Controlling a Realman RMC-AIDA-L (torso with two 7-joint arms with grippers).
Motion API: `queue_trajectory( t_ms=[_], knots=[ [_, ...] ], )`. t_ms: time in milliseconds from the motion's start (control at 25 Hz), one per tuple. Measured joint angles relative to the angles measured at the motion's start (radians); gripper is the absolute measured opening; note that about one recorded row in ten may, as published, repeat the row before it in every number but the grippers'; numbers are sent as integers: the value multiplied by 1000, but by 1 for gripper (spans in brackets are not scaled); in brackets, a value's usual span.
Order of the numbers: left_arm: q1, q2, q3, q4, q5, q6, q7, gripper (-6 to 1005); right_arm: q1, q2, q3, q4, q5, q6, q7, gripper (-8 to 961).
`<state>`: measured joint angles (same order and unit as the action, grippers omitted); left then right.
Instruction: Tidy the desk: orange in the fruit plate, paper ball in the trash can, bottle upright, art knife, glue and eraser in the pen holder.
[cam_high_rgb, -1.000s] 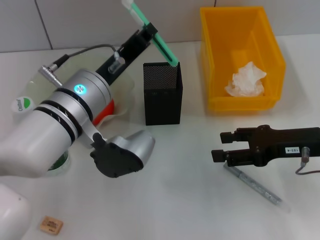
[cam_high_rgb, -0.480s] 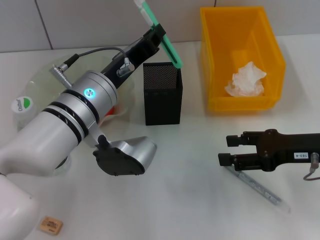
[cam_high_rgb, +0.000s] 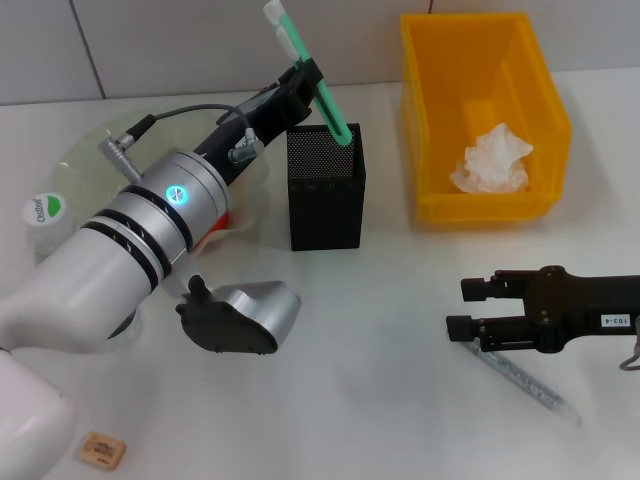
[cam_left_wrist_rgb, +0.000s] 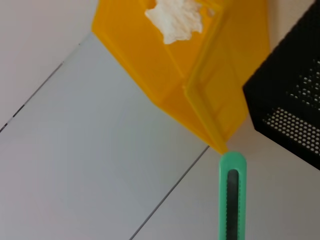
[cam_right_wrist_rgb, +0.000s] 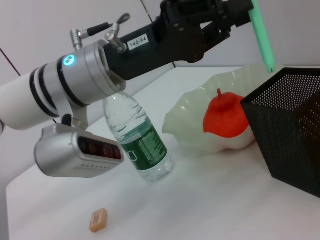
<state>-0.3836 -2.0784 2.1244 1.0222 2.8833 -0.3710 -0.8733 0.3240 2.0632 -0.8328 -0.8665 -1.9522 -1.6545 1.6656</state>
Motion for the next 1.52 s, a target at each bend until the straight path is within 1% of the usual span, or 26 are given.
queue_trajectory(
  t_ms=[80,160,360,640,720,880,920,960,1280,1520],
  knots=[
    [0,0,0,0,0,0,0,192,0,0,1,-1,0,-4,0,758],
    [-14,0,-6,-22,-1,0,63,192,2,0,1,-2,1,-9,3,758],
    [-36,0,-11,-57,-1,-3,99,193,1,1,7,-5,1,-17,3,758],
    [-47,0,-20,-68,-1,-3,136,194,1,2,11,-10,1,-32,3,758],
    [-57,-1,-39,-78,-1,-1,183,194,2,2,11,-11,1,-33,3,758],
    [-61,-1,-48,-84,-1,2,206,194,3,3,11,-11,1,-34,3,758],
    [-63,-1,-56,-90,-1,5,252,194,4,3,11,-11,1,-34,3,758],
    [-63,-1,-56,-93,-1,7,262,194,5,3,11,-11,1,-34,3,758],
    [-62,0,-46,-117,2,9,270,195,9,6,12,-11,1,-34,4,758],
    [-60,-1,-17,-121,0,8,270,196,9,6,12,-9,1,-34,1,757]
  ],
)
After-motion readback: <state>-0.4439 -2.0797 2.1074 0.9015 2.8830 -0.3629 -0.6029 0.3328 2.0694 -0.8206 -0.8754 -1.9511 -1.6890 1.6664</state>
